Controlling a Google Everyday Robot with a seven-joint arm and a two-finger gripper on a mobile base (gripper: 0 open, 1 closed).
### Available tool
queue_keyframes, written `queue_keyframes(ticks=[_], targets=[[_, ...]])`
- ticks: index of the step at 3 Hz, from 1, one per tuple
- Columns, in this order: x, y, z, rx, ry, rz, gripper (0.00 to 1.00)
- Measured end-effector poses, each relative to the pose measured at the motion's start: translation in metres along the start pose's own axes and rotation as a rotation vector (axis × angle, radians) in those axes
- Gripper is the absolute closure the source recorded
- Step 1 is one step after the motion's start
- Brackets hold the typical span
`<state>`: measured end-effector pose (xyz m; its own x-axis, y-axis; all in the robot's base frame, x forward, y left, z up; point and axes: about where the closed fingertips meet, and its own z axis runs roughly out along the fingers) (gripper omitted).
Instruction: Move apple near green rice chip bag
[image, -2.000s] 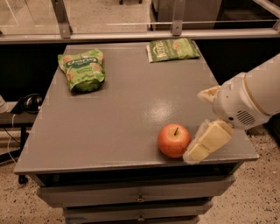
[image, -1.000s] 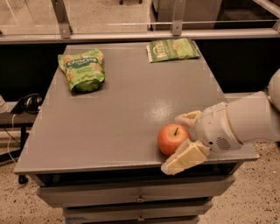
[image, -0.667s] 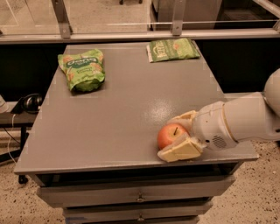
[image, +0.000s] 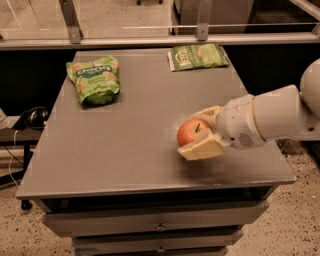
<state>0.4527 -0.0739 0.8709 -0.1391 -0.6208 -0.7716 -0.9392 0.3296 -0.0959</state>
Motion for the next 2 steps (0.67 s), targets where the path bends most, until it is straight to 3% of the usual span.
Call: queue_keyframes(ticks=[1,2], targets=[[-0.0399,-0.0364,-0.0153,0.078,-0.040,-0.075,1.00],[-0.0399,-0.0364,-0.0153,0.078,-0.040,-0.075,1.00]])
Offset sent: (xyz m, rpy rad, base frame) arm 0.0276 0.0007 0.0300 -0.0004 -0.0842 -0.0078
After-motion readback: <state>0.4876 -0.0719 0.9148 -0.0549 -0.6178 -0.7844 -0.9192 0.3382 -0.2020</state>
